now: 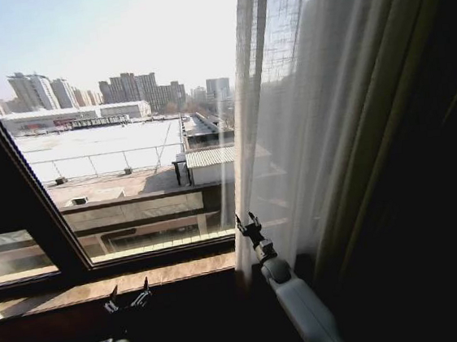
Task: Open the curtains by pulling them apart, changing their state from closed to fully open.
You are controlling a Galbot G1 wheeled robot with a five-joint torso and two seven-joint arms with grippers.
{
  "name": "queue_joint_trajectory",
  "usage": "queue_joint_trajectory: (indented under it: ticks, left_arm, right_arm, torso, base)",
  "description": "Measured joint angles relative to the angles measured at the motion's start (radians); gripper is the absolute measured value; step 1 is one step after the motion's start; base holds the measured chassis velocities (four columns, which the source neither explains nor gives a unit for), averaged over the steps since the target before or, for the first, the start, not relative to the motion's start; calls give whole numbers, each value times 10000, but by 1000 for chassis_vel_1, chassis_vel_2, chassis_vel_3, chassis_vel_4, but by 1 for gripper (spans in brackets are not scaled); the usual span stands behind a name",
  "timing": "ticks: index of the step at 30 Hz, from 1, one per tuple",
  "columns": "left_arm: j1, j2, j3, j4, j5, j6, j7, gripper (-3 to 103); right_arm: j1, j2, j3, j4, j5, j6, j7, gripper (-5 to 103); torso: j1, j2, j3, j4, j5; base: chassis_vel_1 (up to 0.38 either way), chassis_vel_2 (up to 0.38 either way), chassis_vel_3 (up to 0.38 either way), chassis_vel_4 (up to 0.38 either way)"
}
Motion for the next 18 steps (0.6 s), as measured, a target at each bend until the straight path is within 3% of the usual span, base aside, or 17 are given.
queue_joint_trajectory:
  ticks: [2, 3, 5, 9, 18]
  left_arm:
    - [0, -1, 0, 0, 0, 0, 0, 100]
    - [0, 0, 0, 0, 0, 0, 0, 100]
    - [0, 0, 0, 0, 0, 0, 0, 100]
    - [0, 0, 0, 0, 0, 0, 0, 100]
    - [0, 0, 0, 0, 0, 0, 0, 100]
  right_arm:
    - [-24, -5, 31, -2, 149, 72, -122, 41]
    - [-45, 6, 60, -4, 336, 148, -234, 30]
    - [-56, 14, 87, -4, 410, 184, -346, 30]
    - [-101, 38, 192, -77, 441, 404, -838, 8]
    - [-68, 39, 282, -240, 657, 388, -1132, 0]
  torso:
    - [0, 0, 0, 0, 0]
    - [1, 0, 1, 0, 0]
    - [1, 0, 1, 0, 1]
    - [0, 0, 0, -1, 0]
    - [0, 0, 1, 0, 1]
  base:
    - [0, 0, 0, 0]
    - [0, 0, 0, 0]
    - [0, 0, 0, 0]
    - [0, 0, 0, 0]
    - [0, 0, 0, 0]
